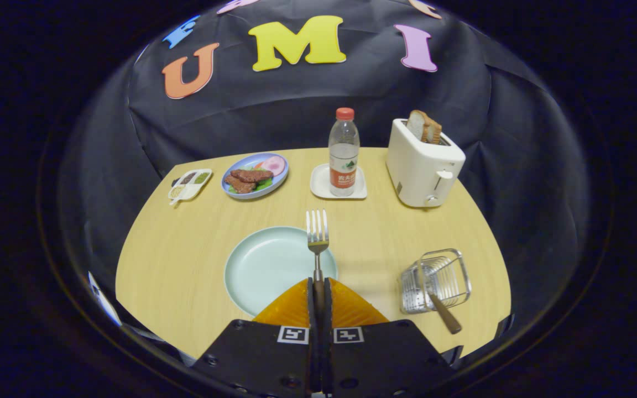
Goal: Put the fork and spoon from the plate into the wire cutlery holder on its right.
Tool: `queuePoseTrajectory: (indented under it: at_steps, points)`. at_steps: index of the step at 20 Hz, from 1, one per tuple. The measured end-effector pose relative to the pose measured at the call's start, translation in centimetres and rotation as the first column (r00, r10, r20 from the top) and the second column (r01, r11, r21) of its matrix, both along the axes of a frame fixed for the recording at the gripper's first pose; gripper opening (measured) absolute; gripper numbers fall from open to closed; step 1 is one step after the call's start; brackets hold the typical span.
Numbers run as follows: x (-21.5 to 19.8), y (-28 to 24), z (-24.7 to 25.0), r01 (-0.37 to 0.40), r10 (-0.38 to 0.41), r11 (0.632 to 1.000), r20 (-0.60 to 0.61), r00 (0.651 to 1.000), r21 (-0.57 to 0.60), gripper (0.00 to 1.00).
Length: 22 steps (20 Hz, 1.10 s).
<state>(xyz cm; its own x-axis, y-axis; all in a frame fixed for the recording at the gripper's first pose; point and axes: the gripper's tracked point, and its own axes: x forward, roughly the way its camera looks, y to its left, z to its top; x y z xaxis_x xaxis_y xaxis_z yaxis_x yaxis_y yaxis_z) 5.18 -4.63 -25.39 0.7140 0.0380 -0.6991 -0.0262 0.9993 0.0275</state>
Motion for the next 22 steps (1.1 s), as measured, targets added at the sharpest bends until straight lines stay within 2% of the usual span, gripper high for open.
queuePoseTrajectory:
  at_steps: [9, 13, 17, 22]
  points:
    - [-2.3, -10.1, 1.7, 0.024, -0.03, 0.998, -0.096, 0.995, -0.065, 0.02]
    - [-3.6, -14.2, 0.8, -0.023, -0.002, 0.992, -0.2, 0.98, -0.122, 0.01]
    - [-5.8, -14.5, -0.8, -0.01, 0.006, 1.0, -0.325, 0.946, -0.011, 0.02]
    - [-6.5, -16.0, -2.0, 0.093, -0.073, 0.995, -0.424, 0.903, 0.027, 0.02]
